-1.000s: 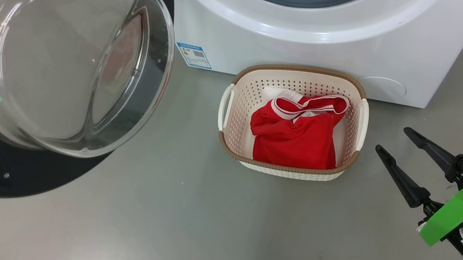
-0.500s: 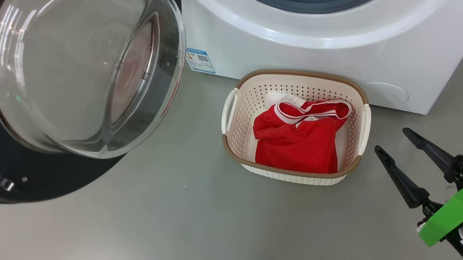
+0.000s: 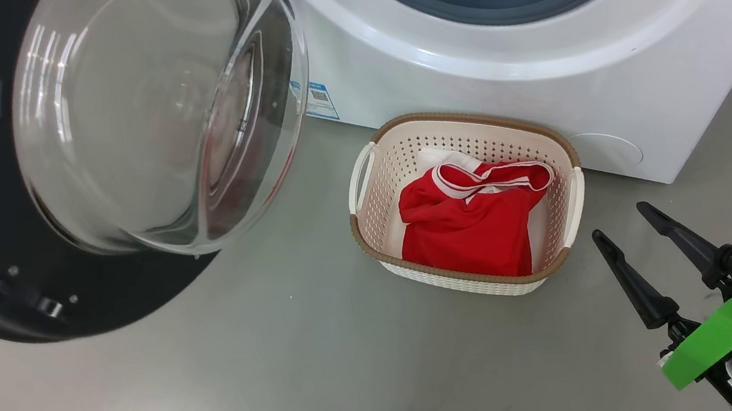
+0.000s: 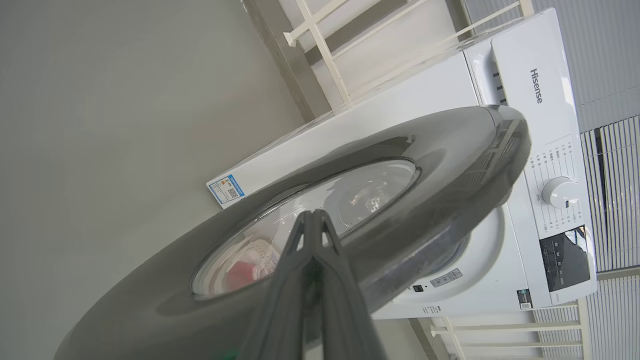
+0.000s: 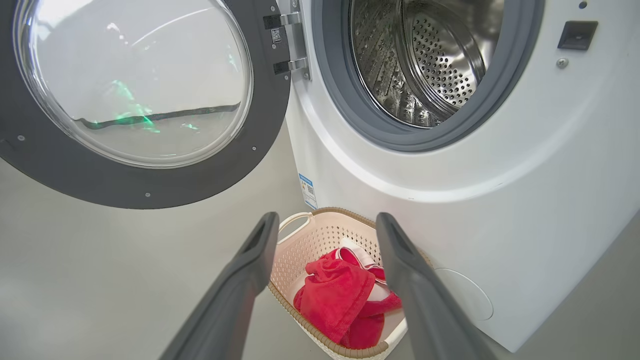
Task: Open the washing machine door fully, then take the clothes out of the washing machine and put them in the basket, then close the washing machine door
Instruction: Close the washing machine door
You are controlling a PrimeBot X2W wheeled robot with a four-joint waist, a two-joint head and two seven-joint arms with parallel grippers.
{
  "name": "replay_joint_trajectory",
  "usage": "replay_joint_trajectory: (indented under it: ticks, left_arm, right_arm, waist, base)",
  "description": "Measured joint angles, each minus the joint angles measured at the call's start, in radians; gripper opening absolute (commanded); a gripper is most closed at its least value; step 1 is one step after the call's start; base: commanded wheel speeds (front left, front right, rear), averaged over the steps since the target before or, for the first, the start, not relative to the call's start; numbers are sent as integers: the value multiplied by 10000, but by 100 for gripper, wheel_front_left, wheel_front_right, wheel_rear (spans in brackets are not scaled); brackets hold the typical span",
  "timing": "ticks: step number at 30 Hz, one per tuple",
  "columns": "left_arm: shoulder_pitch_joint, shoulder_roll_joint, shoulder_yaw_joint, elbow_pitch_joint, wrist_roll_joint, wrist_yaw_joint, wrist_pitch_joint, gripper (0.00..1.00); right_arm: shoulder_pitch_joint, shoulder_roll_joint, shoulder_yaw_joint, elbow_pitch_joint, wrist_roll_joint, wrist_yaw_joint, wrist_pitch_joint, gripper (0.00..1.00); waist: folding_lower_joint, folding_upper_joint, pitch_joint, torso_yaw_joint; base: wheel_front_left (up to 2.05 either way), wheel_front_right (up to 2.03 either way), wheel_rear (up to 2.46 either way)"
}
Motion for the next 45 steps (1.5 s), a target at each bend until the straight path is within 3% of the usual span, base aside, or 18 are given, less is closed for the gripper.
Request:
replay_joint_trajectory:
  ticks: [19, 45]
  left_arm:
    - [844, -226, -713, -2610, -1047, -2, 1645, 0]
    - [1656, -1331, -1860, -5578, -1473, 0, 2830, 0]
  right_arm:
    - [4, 130, -132, -31, -2, 0, 0, 100]
    - [9, 514, -299, -182, -35, 0, 0, 100]
  waist:
    - [0, 0, -139, -111]
    - [0, 0, -366, -940]
  base:
    - [0, 0, 0]
    - [0, 0, 0]
